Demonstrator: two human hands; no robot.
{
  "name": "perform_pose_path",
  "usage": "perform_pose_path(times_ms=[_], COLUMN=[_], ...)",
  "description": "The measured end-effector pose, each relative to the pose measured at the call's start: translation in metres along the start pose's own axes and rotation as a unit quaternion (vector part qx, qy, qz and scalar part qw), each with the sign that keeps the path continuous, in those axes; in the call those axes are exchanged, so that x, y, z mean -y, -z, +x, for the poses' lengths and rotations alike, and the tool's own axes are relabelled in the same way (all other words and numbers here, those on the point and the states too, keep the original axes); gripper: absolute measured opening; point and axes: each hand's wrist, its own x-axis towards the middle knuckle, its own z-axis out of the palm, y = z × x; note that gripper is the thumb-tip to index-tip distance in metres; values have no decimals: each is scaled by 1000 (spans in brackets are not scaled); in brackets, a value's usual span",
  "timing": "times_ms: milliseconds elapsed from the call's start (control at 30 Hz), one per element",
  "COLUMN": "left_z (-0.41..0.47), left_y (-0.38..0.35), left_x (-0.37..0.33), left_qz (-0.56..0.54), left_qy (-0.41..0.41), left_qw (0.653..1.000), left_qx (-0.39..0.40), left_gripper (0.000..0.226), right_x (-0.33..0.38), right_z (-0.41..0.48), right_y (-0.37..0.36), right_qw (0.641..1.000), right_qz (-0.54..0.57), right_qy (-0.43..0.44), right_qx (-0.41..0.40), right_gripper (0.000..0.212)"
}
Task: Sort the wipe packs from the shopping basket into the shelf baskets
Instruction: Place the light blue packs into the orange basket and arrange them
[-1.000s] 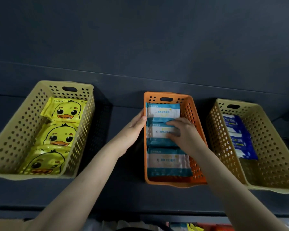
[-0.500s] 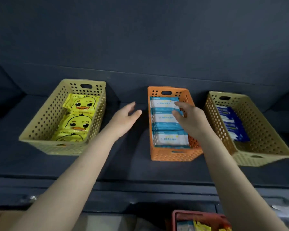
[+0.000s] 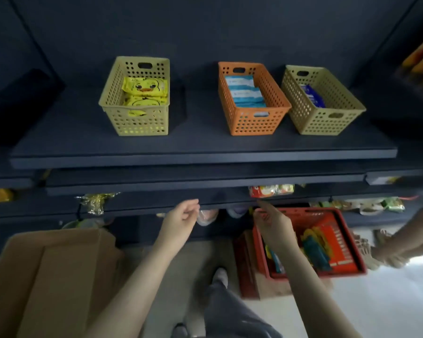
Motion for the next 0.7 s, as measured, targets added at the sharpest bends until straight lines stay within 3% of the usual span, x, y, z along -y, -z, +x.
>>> perform_pose_path(times_ms=[200, 433, 700], left_z=[-54, -54, -17], left_y=[-61, -170, -328], left_x=[46, 42, 37], left_qz=[-2, 11, 18], left_qy=[52, 98, 189], left_qw=[994, 979, 968], left_qx=[93, 178, 163], left_gripper=[22, 18, 26], right_x=[-84, -186, -330], right_z=[-66, -78, -5], right_y=[4, 57, 138], right_qw=[992, 979, 970], right_qz=[-18, 6, -33], right_qy=[-117, -204, -232], right_qx=[44, 18, 63], right_gripper=[37, 33, 30])
